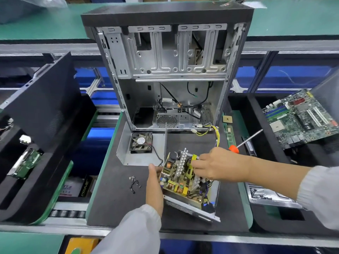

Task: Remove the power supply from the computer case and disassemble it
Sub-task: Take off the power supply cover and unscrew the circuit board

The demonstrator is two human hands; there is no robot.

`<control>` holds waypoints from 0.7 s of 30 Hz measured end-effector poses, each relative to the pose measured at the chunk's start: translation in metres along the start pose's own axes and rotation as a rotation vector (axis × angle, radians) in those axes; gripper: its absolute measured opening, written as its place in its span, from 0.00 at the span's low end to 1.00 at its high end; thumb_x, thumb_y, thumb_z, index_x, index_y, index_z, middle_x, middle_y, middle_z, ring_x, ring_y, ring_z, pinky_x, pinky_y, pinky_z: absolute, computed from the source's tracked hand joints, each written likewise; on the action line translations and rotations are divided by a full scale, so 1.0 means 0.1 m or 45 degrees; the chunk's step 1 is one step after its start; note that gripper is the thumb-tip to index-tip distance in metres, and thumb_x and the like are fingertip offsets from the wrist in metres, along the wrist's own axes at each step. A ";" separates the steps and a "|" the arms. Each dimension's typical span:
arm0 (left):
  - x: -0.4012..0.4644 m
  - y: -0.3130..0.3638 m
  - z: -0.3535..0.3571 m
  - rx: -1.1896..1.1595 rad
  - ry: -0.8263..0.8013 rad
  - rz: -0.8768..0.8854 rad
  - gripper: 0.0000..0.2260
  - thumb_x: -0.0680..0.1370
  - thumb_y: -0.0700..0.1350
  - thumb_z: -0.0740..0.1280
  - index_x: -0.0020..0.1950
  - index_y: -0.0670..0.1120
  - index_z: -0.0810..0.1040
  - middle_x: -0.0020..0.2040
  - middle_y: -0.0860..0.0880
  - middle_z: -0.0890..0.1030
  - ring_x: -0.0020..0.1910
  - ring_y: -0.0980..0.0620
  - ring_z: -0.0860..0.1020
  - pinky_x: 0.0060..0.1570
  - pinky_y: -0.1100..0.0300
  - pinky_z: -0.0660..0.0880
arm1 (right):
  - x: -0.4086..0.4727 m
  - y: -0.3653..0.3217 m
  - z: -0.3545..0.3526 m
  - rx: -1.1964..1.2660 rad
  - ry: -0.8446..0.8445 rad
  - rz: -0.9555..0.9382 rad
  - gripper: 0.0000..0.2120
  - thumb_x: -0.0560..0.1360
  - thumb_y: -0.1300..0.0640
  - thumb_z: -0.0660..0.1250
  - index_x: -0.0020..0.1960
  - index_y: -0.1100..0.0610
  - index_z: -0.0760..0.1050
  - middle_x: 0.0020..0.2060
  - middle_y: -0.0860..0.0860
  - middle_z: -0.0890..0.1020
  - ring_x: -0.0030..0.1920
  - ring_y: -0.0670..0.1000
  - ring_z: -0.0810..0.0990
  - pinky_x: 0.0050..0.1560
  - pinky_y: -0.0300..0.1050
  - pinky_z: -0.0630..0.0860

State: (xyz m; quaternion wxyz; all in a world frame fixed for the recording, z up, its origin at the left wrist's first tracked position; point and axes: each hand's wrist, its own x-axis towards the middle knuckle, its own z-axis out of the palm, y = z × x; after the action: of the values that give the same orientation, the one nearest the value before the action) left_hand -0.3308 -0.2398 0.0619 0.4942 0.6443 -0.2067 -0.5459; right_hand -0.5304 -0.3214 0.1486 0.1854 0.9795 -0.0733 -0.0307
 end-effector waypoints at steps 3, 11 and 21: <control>0.03 0.00 0.02 -0.271 0.130 0.000 0.27 0.80 0.67 0.51 0.45 0.50 0.81 0.36 0.50 0.84 0.31 0.54 0.82 0.35 0.58 0.72 | 0.02 0.01 -0.05 0.043 0.052 0.055 0.07 0.65 0.64 0.71 0.37 0.55 0.75 0.35 0.48 0.74 0.29 0.48 0.72 0.18 0.40 0.64; 0.12 -0.09 0.02 -0.452 0.181 -0.139 0.21 0.79 0.65 0.57 0.46 0.53 0.83 0.38 0.52 0.86 0.36 0.56 0.84 0.42 0.57 0.72 | 0.02 -0.08 -0.04 0.075 0.075 0.141 0.10 0.61 0.69 0.69 0.37 0.57 0.72 0.35 0.51 0.72 0.27 0.49 0.69 0.17 0.42 0.66; 0.21 -0.08 0.05 -0.631 0.112 -0.109 0.17 0.82 0.59 0.56 0.51 0.51 0.81 0.41 0.52 0.86 0.36 0.54 0.85 0.37 0.57 0.78 | 0.15 -0.02 -0.13 -0.069 0.046 0.155 0.10 0.67 0.70 0.60 0.37 0.57 0.73 0.35 0.50 0.73 0.28 0.48 0.70 0.19 0.42 0.68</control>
State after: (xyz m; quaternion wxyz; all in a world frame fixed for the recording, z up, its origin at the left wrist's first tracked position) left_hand -0.3308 -0.2551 0.0449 0.6221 0.5348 -0.0174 -0.5716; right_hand -0.5139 -0.3169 0.1594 0.2146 0.9682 -0.1283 -0.0035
